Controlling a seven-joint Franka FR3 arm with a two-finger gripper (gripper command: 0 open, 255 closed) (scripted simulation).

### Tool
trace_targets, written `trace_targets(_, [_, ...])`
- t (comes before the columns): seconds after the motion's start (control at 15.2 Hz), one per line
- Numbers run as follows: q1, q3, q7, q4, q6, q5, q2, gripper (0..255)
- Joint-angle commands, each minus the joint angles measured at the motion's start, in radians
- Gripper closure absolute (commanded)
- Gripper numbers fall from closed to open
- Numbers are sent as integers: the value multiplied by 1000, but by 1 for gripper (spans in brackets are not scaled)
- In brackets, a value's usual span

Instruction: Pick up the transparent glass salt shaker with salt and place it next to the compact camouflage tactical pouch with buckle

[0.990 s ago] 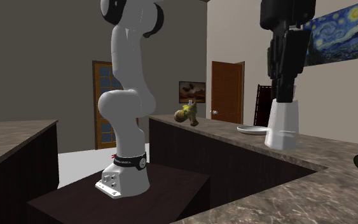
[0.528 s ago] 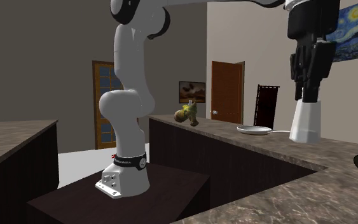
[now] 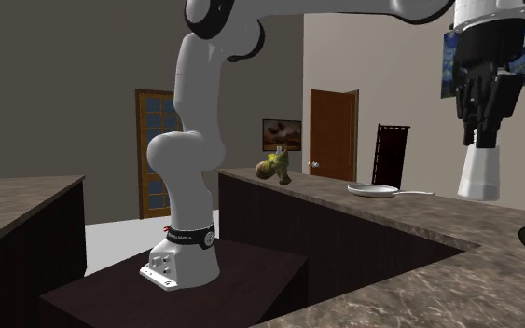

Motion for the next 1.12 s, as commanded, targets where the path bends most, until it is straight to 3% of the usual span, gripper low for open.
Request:
trace_targets(0.0, [21, 18, 41, 61, -8, 7, 49, 255])
trace_targets(0.59, [96, 75, 193, 430, -107, 24, 306, 255])
trace_targets(0.86, [123, 95, 261, 715, -206, 30, 485, 255])
trace_targets(0.99, [128, 107, 300, 974, -309, 34, 637, 255])
trace_targets(1.06, [132, 105, 297, 923, -280, 34, 617, 255])
